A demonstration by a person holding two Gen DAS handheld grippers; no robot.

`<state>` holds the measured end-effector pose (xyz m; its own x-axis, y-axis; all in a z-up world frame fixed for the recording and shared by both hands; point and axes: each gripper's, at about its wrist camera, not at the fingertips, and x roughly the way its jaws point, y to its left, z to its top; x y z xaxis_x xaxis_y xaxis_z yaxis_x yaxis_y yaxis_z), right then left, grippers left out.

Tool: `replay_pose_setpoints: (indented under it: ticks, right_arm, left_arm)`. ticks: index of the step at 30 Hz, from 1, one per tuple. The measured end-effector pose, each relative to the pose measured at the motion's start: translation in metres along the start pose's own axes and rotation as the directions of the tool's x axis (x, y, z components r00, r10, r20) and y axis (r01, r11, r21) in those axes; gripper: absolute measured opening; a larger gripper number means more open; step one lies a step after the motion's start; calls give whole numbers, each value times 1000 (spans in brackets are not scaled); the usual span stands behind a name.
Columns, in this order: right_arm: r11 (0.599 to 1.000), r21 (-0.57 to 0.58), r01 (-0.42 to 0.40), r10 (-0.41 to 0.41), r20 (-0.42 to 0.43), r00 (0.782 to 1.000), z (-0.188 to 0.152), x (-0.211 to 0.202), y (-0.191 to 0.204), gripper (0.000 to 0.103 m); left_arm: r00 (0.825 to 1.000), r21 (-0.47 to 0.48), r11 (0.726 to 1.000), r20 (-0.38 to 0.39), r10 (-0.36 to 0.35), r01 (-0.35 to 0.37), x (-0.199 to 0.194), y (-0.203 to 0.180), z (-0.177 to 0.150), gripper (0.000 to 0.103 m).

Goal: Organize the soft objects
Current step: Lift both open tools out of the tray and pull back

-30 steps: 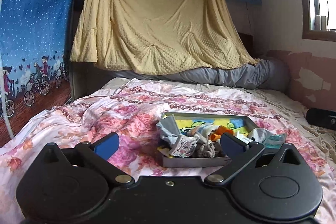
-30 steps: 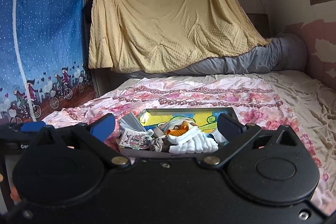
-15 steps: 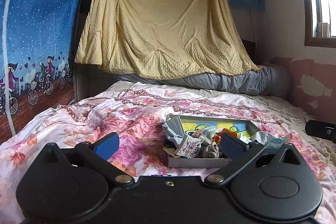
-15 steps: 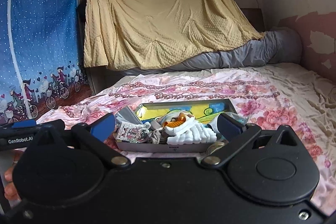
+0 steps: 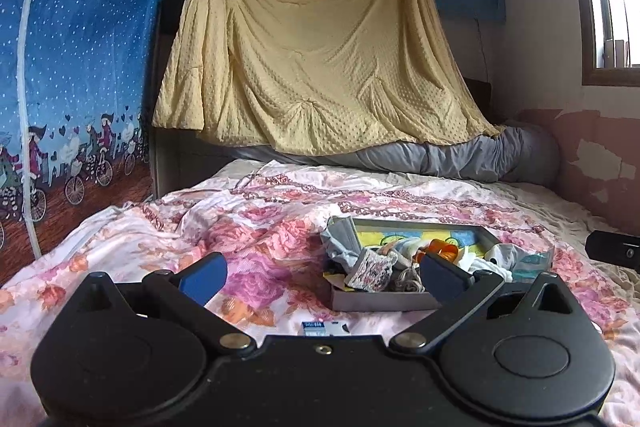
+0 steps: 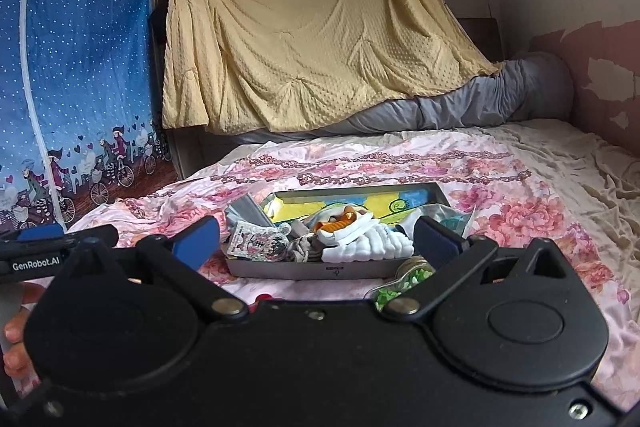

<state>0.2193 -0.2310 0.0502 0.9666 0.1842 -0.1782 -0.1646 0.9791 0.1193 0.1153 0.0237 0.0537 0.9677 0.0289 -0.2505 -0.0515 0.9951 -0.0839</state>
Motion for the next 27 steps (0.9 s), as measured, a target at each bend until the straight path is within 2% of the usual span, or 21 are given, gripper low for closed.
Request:
replay_pose_setpoints:
  ticks: [16, 27]
  right_arm:
    - [1000, -10, -8, 8, -17, 1000, -6, -8, 3, 103]
    - [1000, 19, 15, -14, -49, 999, -15, -12, 1, 103]
  left_arm:
    - [999, -33, 999, -42, -12, 10, -2, 3, -11, 102]
    - [999, 6, 1000, -34, -2, 2, -13, -2, -18, 102]
